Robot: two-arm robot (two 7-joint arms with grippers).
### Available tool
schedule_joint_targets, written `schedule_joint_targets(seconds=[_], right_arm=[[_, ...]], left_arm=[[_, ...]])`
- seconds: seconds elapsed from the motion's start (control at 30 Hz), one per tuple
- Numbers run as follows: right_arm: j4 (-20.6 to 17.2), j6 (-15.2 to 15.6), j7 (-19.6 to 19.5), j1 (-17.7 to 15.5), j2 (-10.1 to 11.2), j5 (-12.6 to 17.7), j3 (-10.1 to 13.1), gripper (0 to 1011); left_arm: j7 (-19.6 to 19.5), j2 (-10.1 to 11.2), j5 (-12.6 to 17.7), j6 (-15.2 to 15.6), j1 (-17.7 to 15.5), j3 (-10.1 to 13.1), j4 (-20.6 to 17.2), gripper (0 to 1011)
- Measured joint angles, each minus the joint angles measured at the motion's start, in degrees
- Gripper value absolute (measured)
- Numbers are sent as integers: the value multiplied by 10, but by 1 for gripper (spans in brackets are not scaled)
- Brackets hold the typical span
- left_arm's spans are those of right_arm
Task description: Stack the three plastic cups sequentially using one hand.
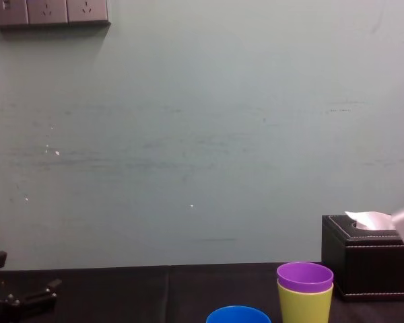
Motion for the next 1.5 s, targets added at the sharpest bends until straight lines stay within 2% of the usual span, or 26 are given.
schedule_joint_targets(seconds=[0.47, 1.5], right_arm=[[28, -4, -2, 20, -23, -6, -6, 1003], [76, -17, -4, 52, -57, -21, -15, 1003]], left_arm=[[0, 0, 0, 0, 0, 0, 0, 1010], [0, 0, 0, 0, 0, 0, 0, 1010]])
